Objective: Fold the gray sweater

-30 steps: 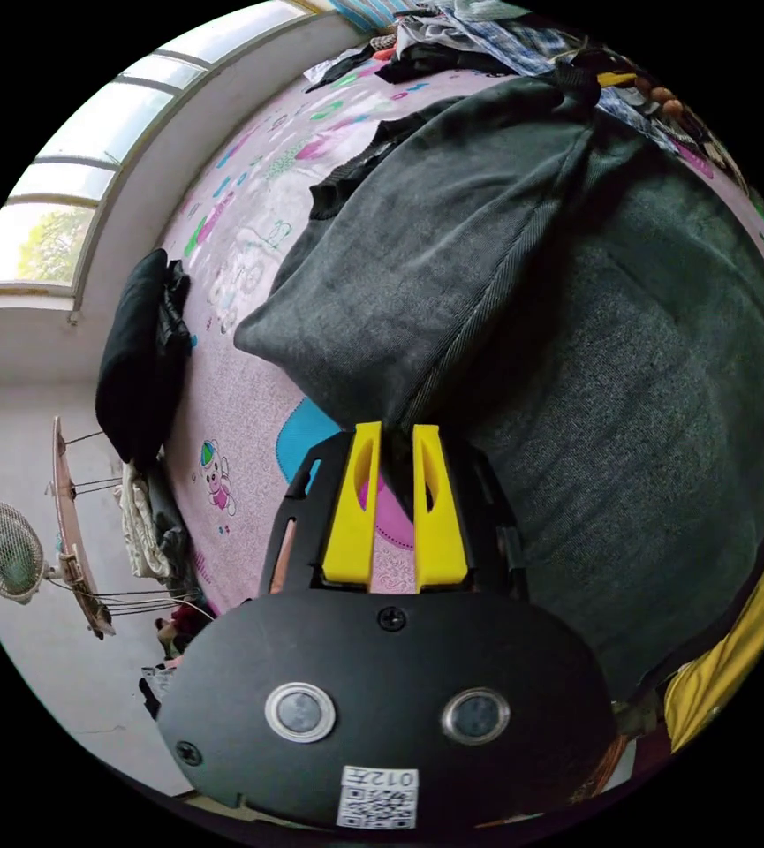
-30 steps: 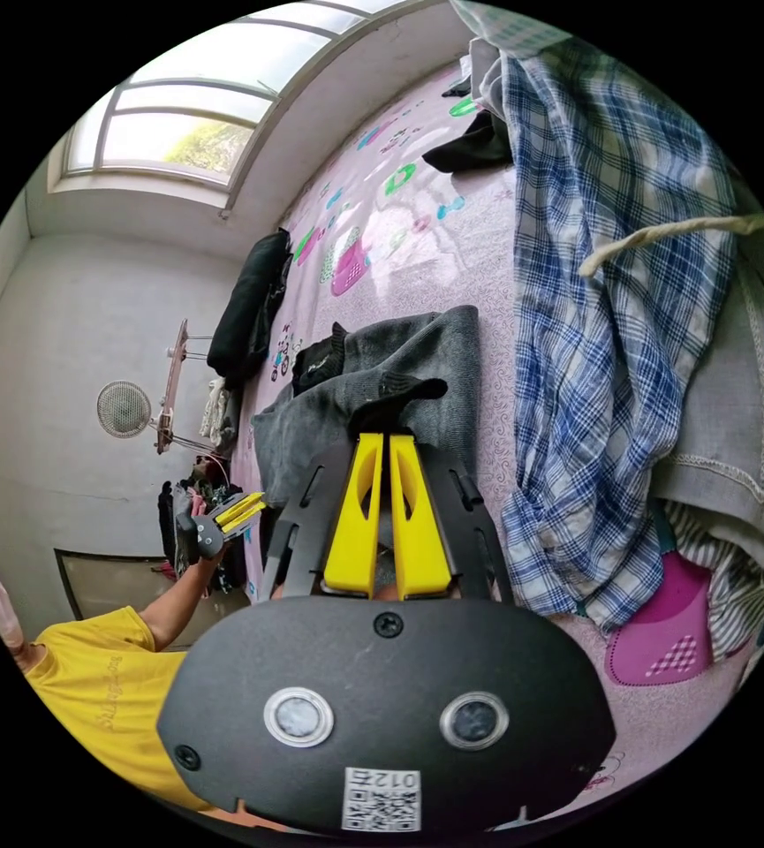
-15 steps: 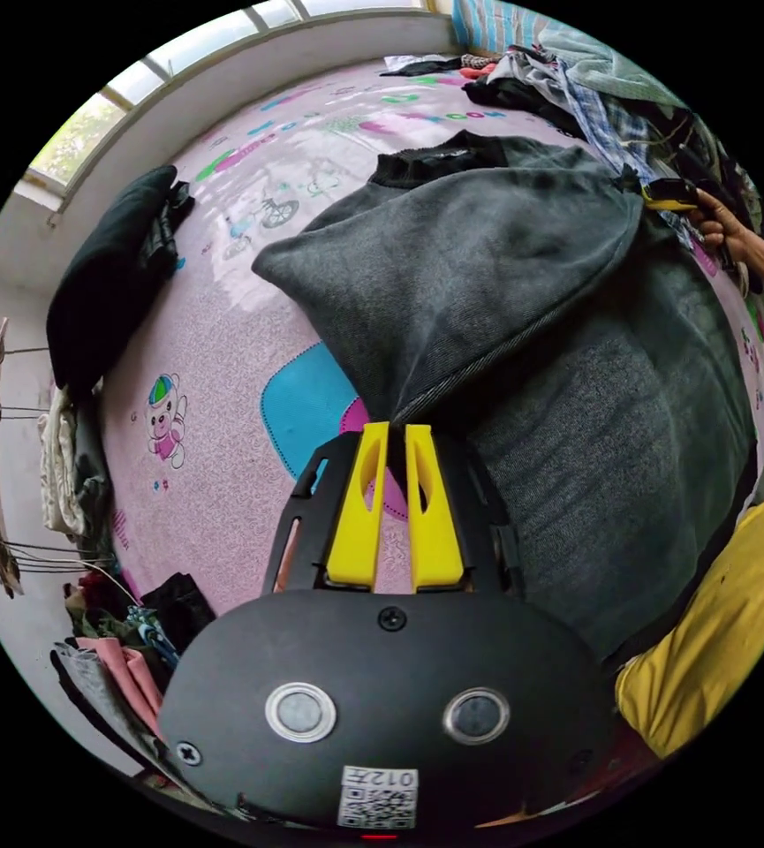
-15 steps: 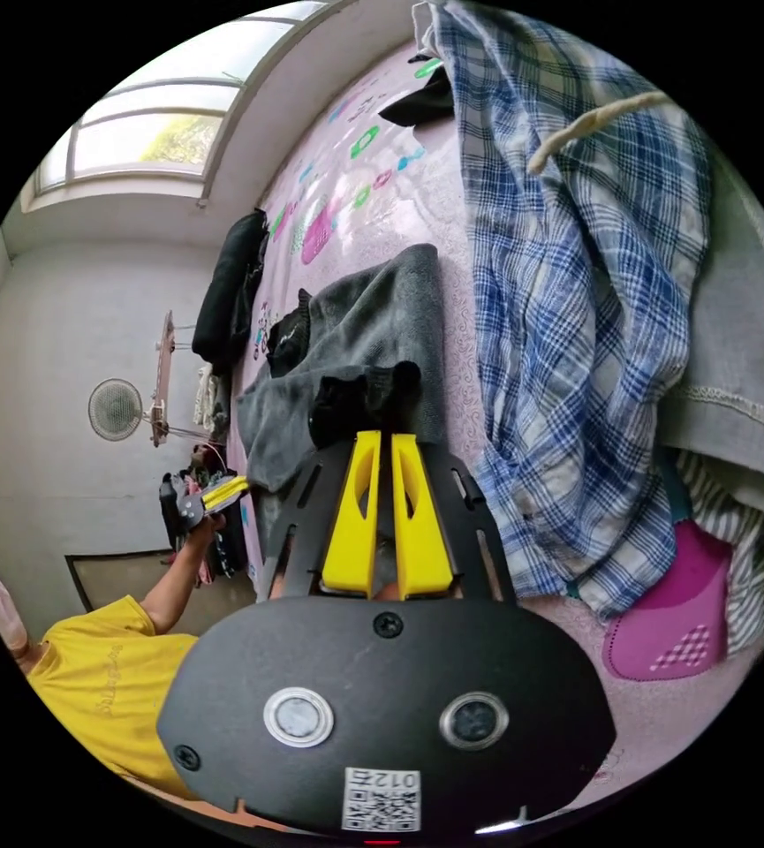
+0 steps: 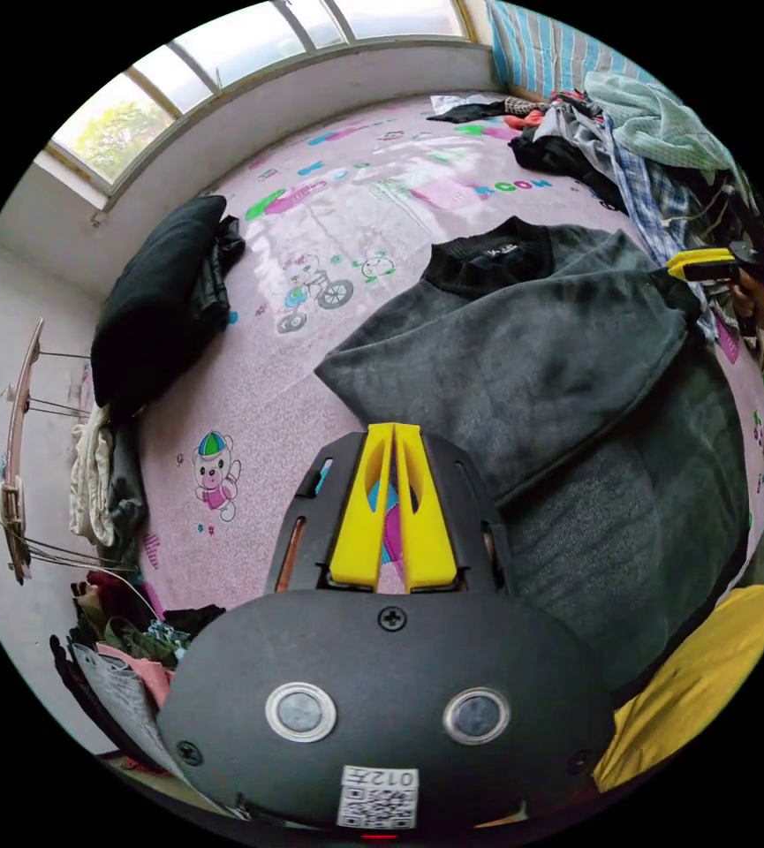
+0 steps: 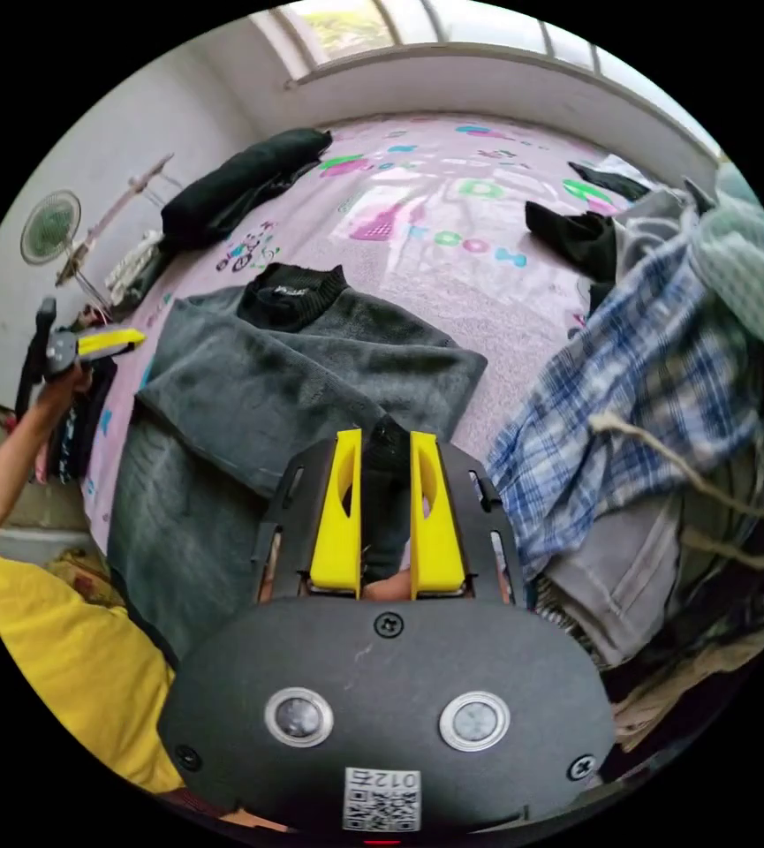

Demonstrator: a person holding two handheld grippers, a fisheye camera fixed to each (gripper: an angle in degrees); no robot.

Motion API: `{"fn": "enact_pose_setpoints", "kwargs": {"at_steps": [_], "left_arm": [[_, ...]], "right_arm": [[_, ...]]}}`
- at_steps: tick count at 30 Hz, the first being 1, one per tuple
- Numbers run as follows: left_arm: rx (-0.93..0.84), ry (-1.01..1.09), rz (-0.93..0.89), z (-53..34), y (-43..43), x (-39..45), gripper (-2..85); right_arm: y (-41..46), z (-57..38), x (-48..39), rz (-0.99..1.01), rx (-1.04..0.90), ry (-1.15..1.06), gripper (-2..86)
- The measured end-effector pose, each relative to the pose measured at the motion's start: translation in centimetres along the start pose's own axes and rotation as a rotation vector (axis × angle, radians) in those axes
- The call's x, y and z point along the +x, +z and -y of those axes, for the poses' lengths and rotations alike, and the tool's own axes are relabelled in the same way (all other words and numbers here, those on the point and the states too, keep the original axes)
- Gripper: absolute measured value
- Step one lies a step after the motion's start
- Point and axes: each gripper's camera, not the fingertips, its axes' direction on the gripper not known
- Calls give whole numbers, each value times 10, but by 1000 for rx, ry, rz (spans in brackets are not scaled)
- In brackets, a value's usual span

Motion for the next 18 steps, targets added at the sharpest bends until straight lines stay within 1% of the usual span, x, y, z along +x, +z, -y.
{"fn": "enact_pose_setpoints", "kwargs": {"at_steps": [2, 4, 7, 8, 9, 11, 12, 13, 14, 15, 16, 18], "left_arm": [[-19, -8, -10, 19, 16, -2, 4], [-40, -19, -42, 32, 32, -6, 3], [-116, -50, -29, 39, 61, -14, 2], [-130, -63, -43, 37, 69, -19, 2], [-126, -88, -57, 33, 72, -25, 1], [-92, -136, -67, 27, 69, -36, 1], [-70, -165, -65, 22, 68, -42, 1], [-67, -174, -71, 21, 69, -44, 1], [-76, -179, -88, 19, 75, -46, 1], [-81, -174, -92, 19, 79, -46, 0], [-79, -171, -90, 19, 79, -46, 0], [-81, -168, -80, 20, 77, -48, 0]], "right_arm": [[15, 15, -16, -51, -31, -96, 82], [27, 23, -24, -28, -77, -150, 74], [44, 28, -36, -44, -153, -191, 30], [41, 29, -42, -30, -129, -208, 22], [37, 30, -44, -28, -108, -204, 20], [17, 36, -52, -16, 26, -187, 16], [16, 38, -53, -26, 44, -183, 16], [26, 42, -54, -74, 16, -168, 16], [45, 45, -54, -94, -71, -162, 18], [54, 46, -54, -94, -113, -158, 19], [61, 46, -54, -89, -126, -137, 22], [52, 47, -50, -58, -77, -45, 26]]}}
